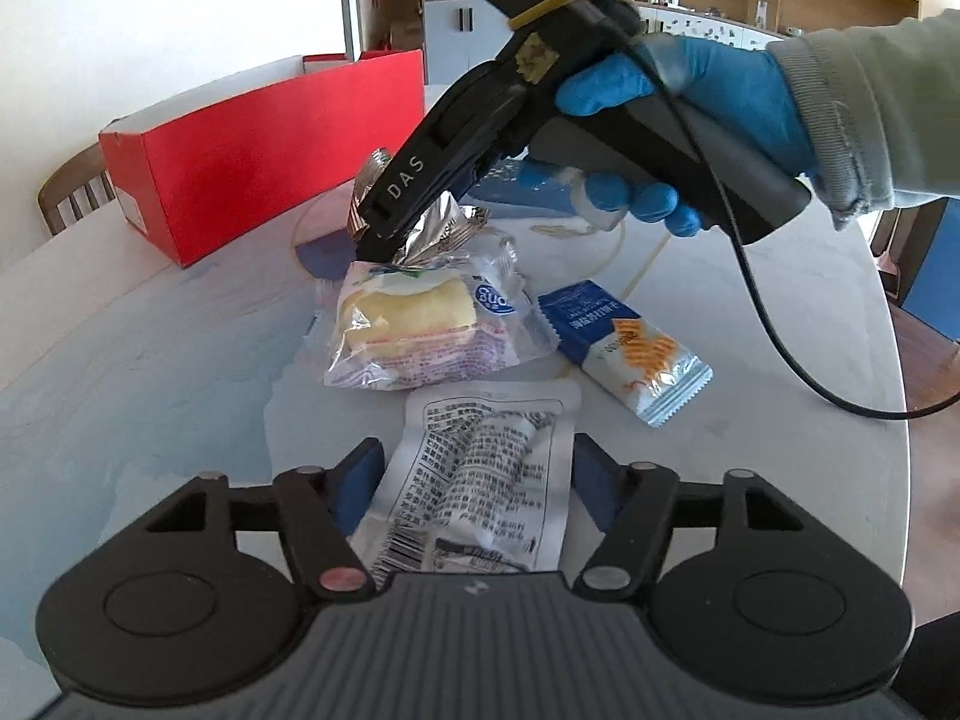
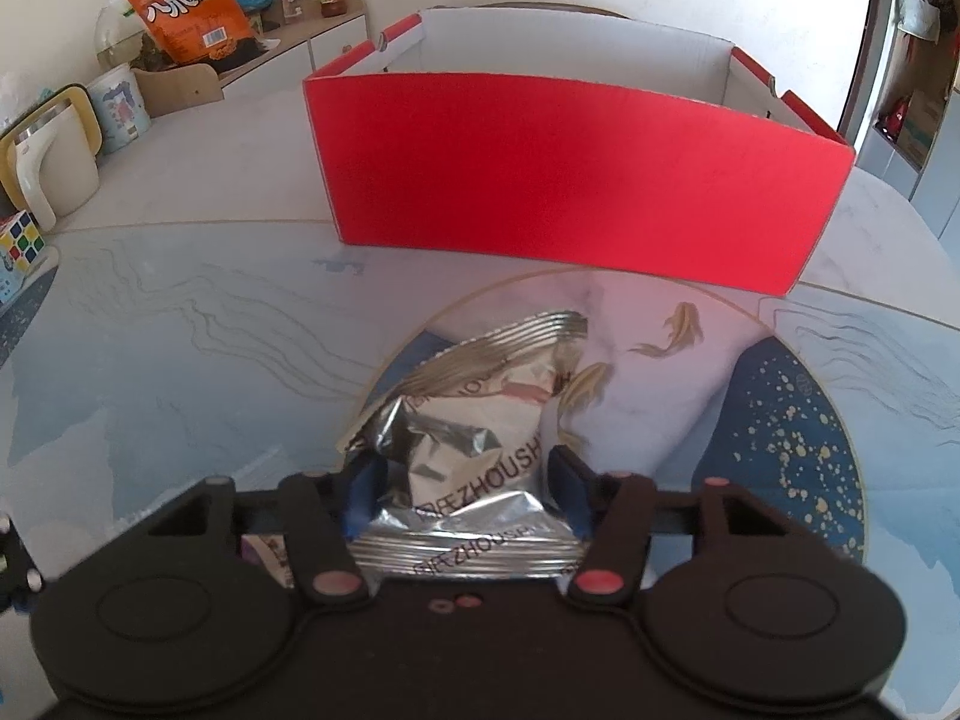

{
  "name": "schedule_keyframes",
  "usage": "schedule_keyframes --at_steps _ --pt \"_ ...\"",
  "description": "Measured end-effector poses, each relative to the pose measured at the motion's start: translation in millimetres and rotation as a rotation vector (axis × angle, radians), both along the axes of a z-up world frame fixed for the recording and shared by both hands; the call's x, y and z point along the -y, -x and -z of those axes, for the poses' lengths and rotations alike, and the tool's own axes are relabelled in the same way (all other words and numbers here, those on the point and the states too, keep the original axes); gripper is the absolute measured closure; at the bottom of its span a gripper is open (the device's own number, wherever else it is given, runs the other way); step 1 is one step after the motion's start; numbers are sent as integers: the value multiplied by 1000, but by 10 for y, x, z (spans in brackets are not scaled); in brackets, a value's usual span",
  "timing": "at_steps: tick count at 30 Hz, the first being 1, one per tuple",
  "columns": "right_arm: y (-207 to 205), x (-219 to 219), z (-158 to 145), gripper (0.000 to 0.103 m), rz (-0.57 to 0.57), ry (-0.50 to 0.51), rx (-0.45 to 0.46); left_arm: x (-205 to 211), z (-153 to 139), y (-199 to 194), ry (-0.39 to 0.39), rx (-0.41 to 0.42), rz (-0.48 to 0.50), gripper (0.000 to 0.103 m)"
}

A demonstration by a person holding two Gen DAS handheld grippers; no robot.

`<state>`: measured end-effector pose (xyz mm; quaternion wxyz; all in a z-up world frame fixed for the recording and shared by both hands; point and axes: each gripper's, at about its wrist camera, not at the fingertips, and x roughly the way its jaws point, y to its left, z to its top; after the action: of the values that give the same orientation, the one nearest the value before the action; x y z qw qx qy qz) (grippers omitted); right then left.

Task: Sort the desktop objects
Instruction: 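Close right gripper on silver foil bag while left gripper grasps white sachet, then lift and carry foil bag with right gripper while left carries sachet to box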

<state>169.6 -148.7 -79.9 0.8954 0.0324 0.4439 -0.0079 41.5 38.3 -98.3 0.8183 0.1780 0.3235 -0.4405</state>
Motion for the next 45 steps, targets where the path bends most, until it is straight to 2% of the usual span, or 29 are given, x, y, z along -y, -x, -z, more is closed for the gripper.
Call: schedule_keyframes --at_steps 8,18,22,45 --pt "34 1 -10 50 10 1 12 -9 19 36 18 18 -28 42" --pt "106 -37 -103 53 3 23 19 -33 -48 4 33 -16 -74 44" --pt "152 -51 -156 53 -1 34 17 -35 -114 57 29 5 -77 45" --pt "419 -9 -555 53 -26 38 23 -184 -697 234 57 2 -147 45"
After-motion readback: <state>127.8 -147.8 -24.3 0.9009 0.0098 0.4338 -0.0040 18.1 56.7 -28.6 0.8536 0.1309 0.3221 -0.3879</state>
